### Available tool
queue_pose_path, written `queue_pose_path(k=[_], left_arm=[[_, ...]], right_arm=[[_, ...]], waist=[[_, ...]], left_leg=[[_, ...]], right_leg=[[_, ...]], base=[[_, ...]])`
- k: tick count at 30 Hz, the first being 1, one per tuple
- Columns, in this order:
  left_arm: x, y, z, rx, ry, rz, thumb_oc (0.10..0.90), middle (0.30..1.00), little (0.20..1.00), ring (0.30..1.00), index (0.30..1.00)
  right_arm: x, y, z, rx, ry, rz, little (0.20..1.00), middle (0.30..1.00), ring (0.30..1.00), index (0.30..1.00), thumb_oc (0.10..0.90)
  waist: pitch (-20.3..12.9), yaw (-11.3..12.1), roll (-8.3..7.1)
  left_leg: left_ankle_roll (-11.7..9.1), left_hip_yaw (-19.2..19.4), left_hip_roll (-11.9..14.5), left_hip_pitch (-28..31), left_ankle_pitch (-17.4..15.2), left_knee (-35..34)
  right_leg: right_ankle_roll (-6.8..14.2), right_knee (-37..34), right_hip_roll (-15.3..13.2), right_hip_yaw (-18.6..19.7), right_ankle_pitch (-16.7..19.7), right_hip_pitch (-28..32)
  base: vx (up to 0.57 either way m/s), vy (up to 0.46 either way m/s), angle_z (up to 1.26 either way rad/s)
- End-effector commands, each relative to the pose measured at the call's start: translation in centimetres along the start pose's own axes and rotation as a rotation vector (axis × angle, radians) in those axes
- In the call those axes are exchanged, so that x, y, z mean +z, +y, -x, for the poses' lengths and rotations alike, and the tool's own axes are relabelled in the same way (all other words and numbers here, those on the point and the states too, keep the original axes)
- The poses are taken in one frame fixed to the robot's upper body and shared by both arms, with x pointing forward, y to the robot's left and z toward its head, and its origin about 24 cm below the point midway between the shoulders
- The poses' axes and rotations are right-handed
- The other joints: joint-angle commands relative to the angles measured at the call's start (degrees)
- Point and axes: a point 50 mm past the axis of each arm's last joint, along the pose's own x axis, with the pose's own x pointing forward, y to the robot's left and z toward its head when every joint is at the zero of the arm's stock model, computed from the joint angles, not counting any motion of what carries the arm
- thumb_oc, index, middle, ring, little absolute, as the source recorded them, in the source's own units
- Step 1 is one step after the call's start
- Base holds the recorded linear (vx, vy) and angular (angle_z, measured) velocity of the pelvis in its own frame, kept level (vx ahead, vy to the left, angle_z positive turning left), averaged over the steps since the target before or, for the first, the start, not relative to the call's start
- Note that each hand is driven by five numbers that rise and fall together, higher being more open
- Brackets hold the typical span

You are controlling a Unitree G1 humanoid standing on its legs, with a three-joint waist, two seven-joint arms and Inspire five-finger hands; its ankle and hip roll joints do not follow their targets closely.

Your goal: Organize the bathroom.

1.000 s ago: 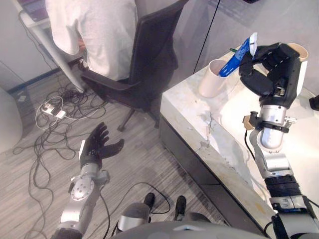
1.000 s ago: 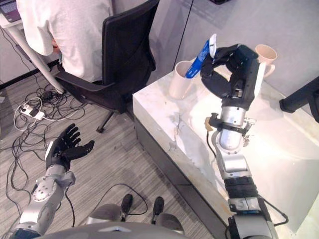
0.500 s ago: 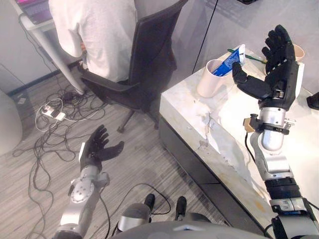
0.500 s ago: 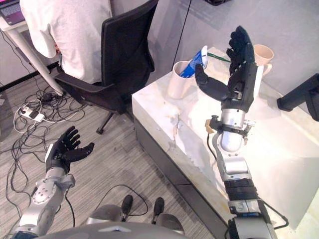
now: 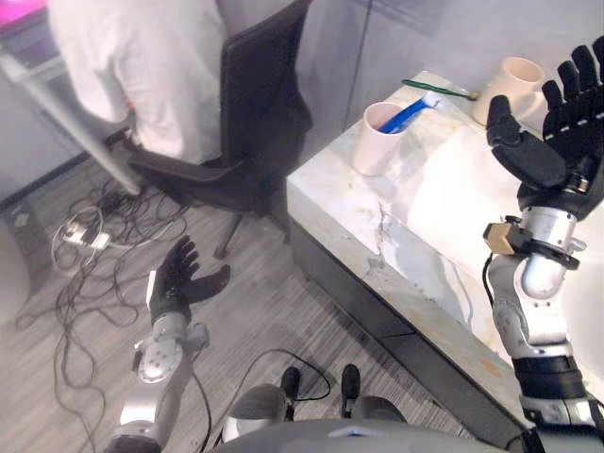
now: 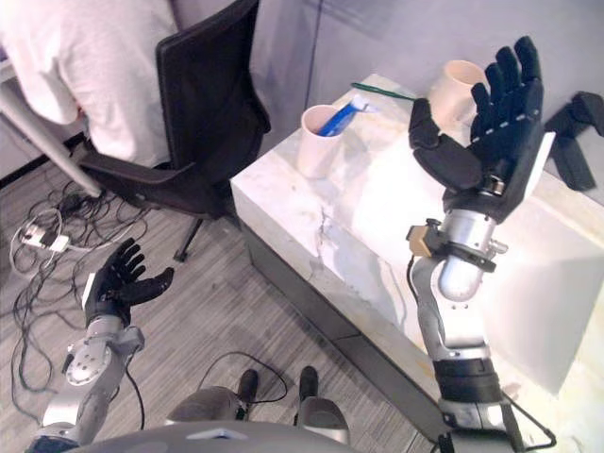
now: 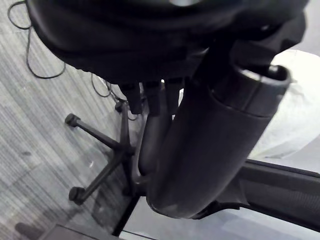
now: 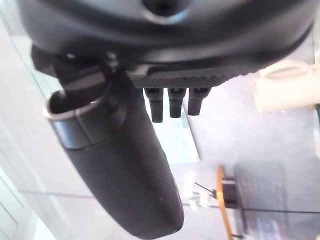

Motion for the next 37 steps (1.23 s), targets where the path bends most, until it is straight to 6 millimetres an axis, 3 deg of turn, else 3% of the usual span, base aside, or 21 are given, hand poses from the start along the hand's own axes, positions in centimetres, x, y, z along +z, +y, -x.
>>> queue_pose_path(k=[1, 2, 6, 9, 10, 13, 16, 17, 18, 20, 23, 24, 26, 27, 28, 29, 30, 31, 32, 34, 37], left_arm=[[3.1, 2.0, -2.1, 0.174, -0.190, 0.031, 0.800, 0.900, 0.900, 0.900, 0.900], [2.6, 2.4, -2.5, 0.217, -0.173, 0.029, 0.800, 0.900, 0.900, 0.900, 0.900], [1.3, 2.3, -2.9, 0.257, -0.127, 0.053, 0.800, 0.900, 0.900, 0.900, 0.900], [-0.2, 3.1, -3.1, 0.335, -0.073, 0.036, 0.800, 0.900, 0.900, 0.900, 0.900], [-0.4, 3.3, -3.1, 0.348, -0.054, 0.038, 0.800, 0.900, 0.900, 0.900, 0.900], [-2.6, 6.0, -2.6, 0.433, 0.033, 0.012, 0.800, 0.900, 0.900, 0.900, 0.900], [-3.7, 7.1, -2.4, 0.471, 0.065, -0.016, 0.800, 0.900, 0.900, 0.900, 0.900], [-4.1, 7.0, -2.4, 0.477, 0.086, -0.002, 0.800, 0.900, 0.900, 0.900, 0.900], [-4.2, 7.0, -2.4, 0.482, 0.091, 0.010, 0.800, 0.900, 0.900, 0.900, 0.900], [-5.2, 7.3, -2.0, 0.509, 0.124, 0.029, 0.800, 0.900, 0.900, 0.900, 0.900], [-6.4, 7.6, -1.5, 0.537, 0.193, 0.049, 0.800, 0.900, 0.900, 0.900, 0.900], [-6.6, 7.6, -1.3, 0.541, 0.206, 0.058, 0.800, 0.900, 0.900, 0.900, 0.900], [-7.7, 7.8, -0.6, 0.550, 0.259, 0.074, 0.800, 0.900, 0.900, 0.900, 0.900], [-8.5, 7.7, -0.2, 0.543, 0.296, 0.065, 0.800, 0.900, 0.900, 0.900, 0.900], [-8.7, 7.7, -0.1, 0.539, 0.308, 0.058, 0.800, 0.900, 0.900, 0.900, 0.900], [-9.2, 7.7, 0.2, 0.531, 0.349, 0.064, 0.800, 0.900, 0.900, 0.900, 0.900], [-9.4, 7.7, 0.2, 0.530, 0.360, 0.068, 0.800, 0.900, 0.900, 0.900, 0.900], [-10.1, 7.6, 0.6, 0.519, 0.394, 0.075, 0.800, 0.900, 0.900, 0.900, 0.900], [-10.3, 7.5, 0.7, 0.514, 0.410, 0.083, 0.800, 0.900, 0.900, 0.900, 0.900], [-12.2, 7.0, 1.7, 0.489, 0.536, 0.335, 0.800, 0.900, 0.900, 0.900, 0.900], [-13.2, 6.5, 2.3, 0.456, 0.589, 0.468, 0.800, 0.900, 0.900, 0.900, 0.900]], right_arm=[[3.3, -0.5, -2.5, -0.030, -0.196, -0.088, 0.900, 0.900, 0.900, 0.900, 0.800], [3.7, -0.4, -2.5, -0.036, -0.205, -0.101, 0.900, 0.900, 0.900, 0.900, 0.800], [5.6, -0.7, -2.2, -0.120, -0.318, -0.030, 0.900, 0.900, 0.900, 0.900, 0.800], [7.0, -2.7, -2.0, -0.275, -0.402, 0.050, 0.900, 0.900, 0.900, 0.900, 0.800], [7.2, -3.1, -1.9, -0.315, -0.423, 0.080, 0.900, 0.900, 0.900, 0.900, 0.800], [8.1, -6.9, -1.4, -0.562, -0.463, 0.179, 0.900, 0.900, 0.900, 0.900, 0.800], [7.6, -10.6, -0.3, -0.773, -0.445, 0.252, 0.900, 0.900, 0.900, 0.900, 0.800], [7.2, -12.6, 0.9, -0.909, -0.425, 0.346, 0.900, 0.900, 0.900, 0.900, 0.800], [7.1, -13.1, 1.1, -0.938, -0.413, 0.351, 0.900, 0.900, 0.900, 0.900, 0.800], [6.2, -16.2, 2.8, -1.087, -0.319, 0.418, 0.900, 0.900, 0.900, 0.900, 0.800], [4.5, -20.4, 6.2, -1.257, -0.138, 0.527, 0.900, 0.900, 0.900, 0.900, 0.800], [4.1, -20.9, 7.1, -1.272, -0.092, 0.553, 0.900, 0.900, 0.900, 0.900, 0.800], [2.1, -22.6, 10.6, -1.294, 0.113, 0.657, 0.900, 0.900, 0.900, 0.900, 0.800], [-0.2, -23.2, 13.6, -1.319, 0.306, 0.614, 0.900, 0.900, 0.900, 0.900, 0.800], [-0.7, -23.3, 14.3, -1.319, 0.346, 0.584, 0.900, 0.900, 0.900, 0.900, 0.800], [-2.6, -23.3, 17.6, -1.300, 0.527, 0.666, 0.900, 0.900, 0.900, 0.900, 0.800], [-3.1, -23.2, 18.4, -1.283, 0.599, 0.711, 0.900, 0.900, 0.900, 0.900, 0.800], [-4.9, -22.6, 21.1, -1.222, 0.799, 0.670, 0.900, 0.900, 0.900, 0.900, 0.800], [-5.8, -22.2, 22.2, -1.205, 0.886, 0.627, 0.900, 0.900, 0.900, 0.900, 0.800], [-7.9, -20.6, 27.4, -1.068, 1.257, 0.624, 0.900, 0.900, 0.900, 0.900, 0.800], [-8.7, -19.8, 30.3, -1.006, 1.470, 0.583, 0.900, 0.900, 0.900, 0.900, 0.800]], waist=[[-5.90, -2.51, -1.82], [-5.87, -4.25, -0.94], [-5.55, -6.86, -0.98], [-5.19, -8.24, -1.35], [-5.03, -8.29, -1.34], [-4.29, -7.79, -0.11], [-4.51, -8.13, 0.86], [-4.97, -8.21, 0.66], [-5.17, -8.11, 0.54], [-6.25, -7.58, -0.65], [-6.85, -7.03, -1.80], [-6.88, -7.03, -1.82], [-6.77, -6.97, -1.85], [-6.68, -7.13, -1.87], [-6.76, -7.19, -1.92], [-6.60, -7.36, -1.78], [-6.67, -7.39, -1.84], [-6.50, -7.39, -1.71], [-6.48, -7.38, -1.69], [-6.11, -6.94, -1.44], [-6.07, -6.37, -1.34]], left_leg=[[-4.21, 0.58, 5.38, 6.82, -4.43, 0.03], [-3.50, 3.24, 5.55, 8.60, -5.52, -2.78], [-2.64, 6.12, 4.39, 10.13, -5.44, -7.15], [-2.80, 8.67, 3.27, 11.36, -5.10, -10.22], [-2.81, 9.11, 3.27, 11.47, -4.92, -10.52], [-1.82, 16.65, 4.65, 10.97, -2.73, -13.11], [-0.54, 19.01, 5.73, 8.84, -1.15, -13.64], [-0.32, 19.48, 6.02, 8.02, -0.59, -13.93], [-0.41, 19.74, 6.10, 7.47, -0.18, -13.85], [-1.23, 21.51, 5.79, 6.64, -0.02, -13.96], [-2.07, 23.62, 5.45, 6.18, 0.73, -14.56], [-2.13, 23.74, 5.45, 6.10, 0.88, -14.67], [-2.16, 24.32, 5.49, 6.43, 0.70, -14.83], [-1.97, 24.38, 5.38, 6.26, 1.18, -14.94], [-1.96, 24.41, 5.34, 6.18, 1.23, -14.94], [-1.85, 23.74, 5.10, 6.48, 0.92, -14.94], [-1.85, 23.66, 5.02, 6.22, 1.23, -14.94], [-1.81, 23.17, 4.91, 6.55, 1.02, -14.94], [-1.84, 23.15, 4.87, 6.39, 1.33, -14.94], [-1.82, 22.66, 4.81, 6.48, 1.66, -14.94], [-1.88, 22.65, 4.88, 6.47, 1.85, -14.94]], right_leg=[[6.20, 5.38, -0.97, 2.61, -2.85, -4.26], [7.43, 6.83, -2.18, 3.63, -2.07, -6.82], [8.74, 6.70, -5.81, 3.98, 2.80, -10.59], [9.67, 4.19, -8.54, 0.58, 8.66, -12.39], [9.71, 4.56, -8.56, -0.17, 9.06, -12.77], [8.90, 14.04, -6.58, -8.40, 3.68, -12.20], [7.71, 20.96, -3.80, -9.08, -3.26, -10.79], [7.39, 20.80, -2.71, -9.92, -7.77, -8.34], [7.20, 19.94, -2.58, -10.40, -7.99, -7.77], [7.58, 13.65, -3.18, -13.97, -9.04, -3.63], [8.51, 6.45, -3.08, -16.25, -6.40, -1.42], [8.56, 6.11, -2.88, -16.38, -6.23, -1.34], [8.84, 5.85, -2.91, -17.09, -6.08, -0.79], [8.71, 5.52, -2.68, -16.80, -5.67, -0.92], [8.68, 5.29, -2.64, -16.71, -5.54, -0.97], [8.78, 4.94, -2.63, -16.14, -5.36, -1.05], [8.68, 4.85, -2.67, -15.97, -5.01, -1.40], [8.81, 4.63, -2.70, -15.80, -4.88, -1.21], [8.75, 4.45, -2.78, -15.75, -4.46, -1.45], [8.96, 4.16, -3.22, -15.70, -3.73, -1.60], [9.23, 4.35, -3.85, -16.43, -3.33, -1.81]], base=[[-0.32, 0.697, -0.99], [-0.38, 0.828, -0.99], [-0.23, 0.486, -0.67], [-0.19, 0.329, -0.60], [-0.27, 0.300, -0.74], [-0.35, 0.272, -0.90], [-0.30, 0.146, -0.90], [-0.26, 0.070, -0.62], [-0.21, 0.031, -0.62], [-0.11, 0.002, -0.61], [-0.06, -0.004, -0.68], [-0.09, -0.002, -0.59], [-0.06, 0.016, -0.33], [-0.05, 0.019, -0.21], [-0.06, 0.016, -0.30], [-0.03, 0.003, -0.39], [-0.01, 0.001, -0.34], [-0.02, -0.009, -0.20], [0.00, -0.014, -0.06], [0.00, 0.000, 0.00], [-0.01, -0.029, 0.17]])
